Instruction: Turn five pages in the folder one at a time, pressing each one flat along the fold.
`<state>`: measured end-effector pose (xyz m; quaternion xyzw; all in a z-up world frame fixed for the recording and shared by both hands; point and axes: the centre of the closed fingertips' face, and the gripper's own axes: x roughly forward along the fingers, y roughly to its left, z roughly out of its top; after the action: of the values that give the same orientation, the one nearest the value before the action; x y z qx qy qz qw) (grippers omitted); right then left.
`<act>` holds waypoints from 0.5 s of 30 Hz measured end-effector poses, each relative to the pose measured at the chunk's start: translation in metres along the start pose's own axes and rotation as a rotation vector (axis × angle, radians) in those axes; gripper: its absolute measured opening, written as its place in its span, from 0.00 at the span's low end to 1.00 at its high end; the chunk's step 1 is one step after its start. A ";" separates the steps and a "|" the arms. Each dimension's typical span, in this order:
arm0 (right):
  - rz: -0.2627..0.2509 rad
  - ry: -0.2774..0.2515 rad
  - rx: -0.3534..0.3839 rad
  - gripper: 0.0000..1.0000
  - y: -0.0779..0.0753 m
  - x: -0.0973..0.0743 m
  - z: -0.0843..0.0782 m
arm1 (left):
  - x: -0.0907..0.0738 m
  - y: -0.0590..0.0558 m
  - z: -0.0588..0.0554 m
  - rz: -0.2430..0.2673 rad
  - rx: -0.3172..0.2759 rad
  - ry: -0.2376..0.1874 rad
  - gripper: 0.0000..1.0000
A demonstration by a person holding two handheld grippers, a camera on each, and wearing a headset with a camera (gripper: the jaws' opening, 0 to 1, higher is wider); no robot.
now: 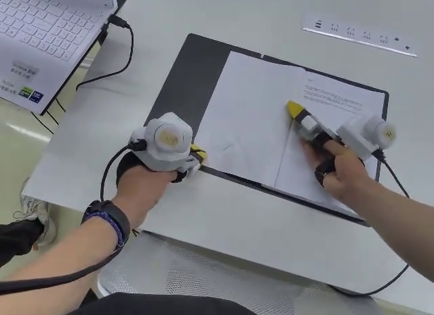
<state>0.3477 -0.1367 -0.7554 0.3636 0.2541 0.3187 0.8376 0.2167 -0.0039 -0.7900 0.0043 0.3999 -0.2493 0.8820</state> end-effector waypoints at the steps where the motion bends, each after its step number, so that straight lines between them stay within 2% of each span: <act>1: 0.003 0.002 -0.002 0.00 0.002 -0.001 -0.002 | 0.000 0.000 0.000 0.001 -0.002 0.000 0.00; 9: 0.013 0.013 -0.004 0.00 0.012 -0.015 -0.016 | 0.001 0.001 0.000 0.004 -0.006 0.000 0.00; 15: 0.028 0.043 -0.016 0.00 0.021 -0.025 -0.031 | 0.000 0.000 0.000 0.006 0.000 0.002 0.00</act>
<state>0.3031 -0.1301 -0.7528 0.3534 0.2645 0.3402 0.8303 0.2167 -0.0038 -0.7907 0.0059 0.4007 -0.2466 0.8824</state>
